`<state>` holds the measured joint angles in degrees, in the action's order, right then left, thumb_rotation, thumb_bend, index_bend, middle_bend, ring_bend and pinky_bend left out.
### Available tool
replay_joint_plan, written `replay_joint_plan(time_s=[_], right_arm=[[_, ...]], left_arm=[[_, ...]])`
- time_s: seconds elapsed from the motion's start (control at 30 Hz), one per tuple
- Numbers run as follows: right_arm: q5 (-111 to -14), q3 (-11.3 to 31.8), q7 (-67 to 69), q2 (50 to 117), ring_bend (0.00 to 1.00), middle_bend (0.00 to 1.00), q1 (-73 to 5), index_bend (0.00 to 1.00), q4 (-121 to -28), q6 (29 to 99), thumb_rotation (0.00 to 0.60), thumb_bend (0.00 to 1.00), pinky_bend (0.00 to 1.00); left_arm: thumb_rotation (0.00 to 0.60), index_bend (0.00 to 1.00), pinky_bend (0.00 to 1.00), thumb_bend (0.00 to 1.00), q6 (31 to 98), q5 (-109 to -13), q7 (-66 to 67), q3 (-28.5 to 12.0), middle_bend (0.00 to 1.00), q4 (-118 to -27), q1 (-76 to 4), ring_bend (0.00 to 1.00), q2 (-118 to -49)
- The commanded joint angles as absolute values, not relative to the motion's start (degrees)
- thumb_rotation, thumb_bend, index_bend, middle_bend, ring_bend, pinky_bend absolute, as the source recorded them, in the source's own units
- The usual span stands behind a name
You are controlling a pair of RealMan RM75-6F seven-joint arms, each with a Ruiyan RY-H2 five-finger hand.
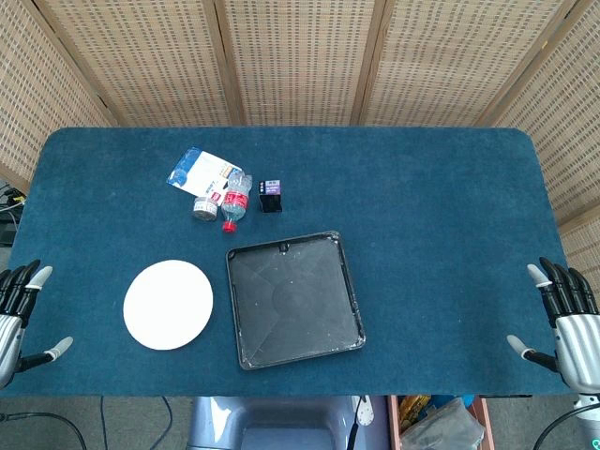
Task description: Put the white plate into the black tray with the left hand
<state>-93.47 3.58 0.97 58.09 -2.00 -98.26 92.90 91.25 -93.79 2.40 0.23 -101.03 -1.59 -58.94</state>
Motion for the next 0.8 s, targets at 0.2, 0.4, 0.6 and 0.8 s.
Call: replay_joint_plan(time_s=[0.2,0.4,0.6,0.8], right_arm=[[-93.58,3.6,1.32,58.04,0.0,0.0,-2.03,0.0,-98.22,92.93,0.6,0.0,0.0],[-93.52,3.57,1.52,58.12,0.0,0.0,-2.15,0.0,-98.16,92.61,0.6,0.0,0.0],[-93.12,3.66,1.51,58.12,0.0,0.0,-2.32,0.0,-98.31,92.14,0.6,0.0,0.0],[-92.73,3.74,1.96,58.0,0.0,0.0,-2.4,0.0,-98.3,91.83,0.6,0.0,0.0]], left_arm=[[0.6,0.0,0.0,0.0,90.58,-93.79,2.58,0.33,0.0,-100.93,-1.86,0.0,-59.09],[0.6,0.0,0.0,0.0,84.99,-95.82,2.06,1.31,0.0,-97.1,-5.04,0.0,-61.87],[0.6,0.0,0.0,0.0,78.07,-99.56,-2.36,3.61,0.0,-87.93,-9.26,0.0,-70.24],[0.6,0.0,0.0,0.09,76.15,-100.66,-5.49,5.22,0.0,-78.67,-10.16,0.0,-78.37]])
